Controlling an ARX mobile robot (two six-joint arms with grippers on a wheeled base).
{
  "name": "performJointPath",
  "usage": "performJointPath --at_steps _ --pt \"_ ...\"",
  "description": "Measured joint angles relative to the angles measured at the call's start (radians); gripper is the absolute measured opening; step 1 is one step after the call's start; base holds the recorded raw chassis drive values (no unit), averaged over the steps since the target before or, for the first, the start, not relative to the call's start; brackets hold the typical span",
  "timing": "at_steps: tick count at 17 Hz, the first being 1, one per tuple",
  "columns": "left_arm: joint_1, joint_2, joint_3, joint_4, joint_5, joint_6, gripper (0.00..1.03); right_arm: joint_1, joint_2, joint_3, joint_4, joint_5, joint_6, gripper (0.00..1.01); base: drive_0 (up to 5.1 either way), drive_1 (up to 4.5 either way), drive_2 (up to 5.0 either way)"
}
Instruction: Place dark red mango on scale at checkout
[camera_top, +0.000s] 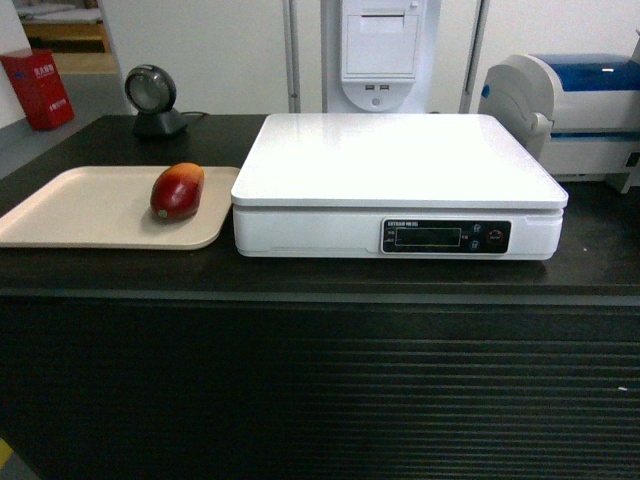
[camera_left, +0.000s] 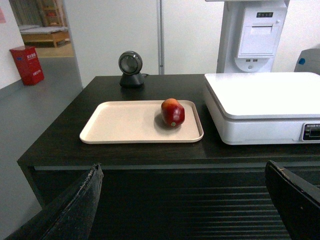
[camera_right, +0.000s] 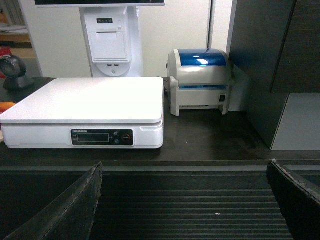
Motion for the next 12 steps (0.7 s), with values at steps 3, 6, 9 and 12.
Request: performJointPath --at_steps 3,6,9,12 --pt "0.000 0.000 0.000 0.000 0.000 0.000 0.98 0.000 0.000 0.000 0.000 0.000 0.000 0.98 0.0 0.00 0.0" --pt "0.000 0.000 0.000 0.000 0.000 0.000 0.98 0.000 0.000 0.000 0.000 0.000 0.000 0.98 0.0 0.00 0.0" --pt "0.000 0.000 0.000 0.000 0.000 0.000 0.98 0.000 0.000 0.000 0.000 0.000 0.000 0.98 0.0 0.00 0.0" --pt "0.000 0.000 0.000 0.000 0.000 0.000 0.98 0.000 0.000 0.000 0.000 0.000 0.000 0.98 0.0 0.00 0.0"
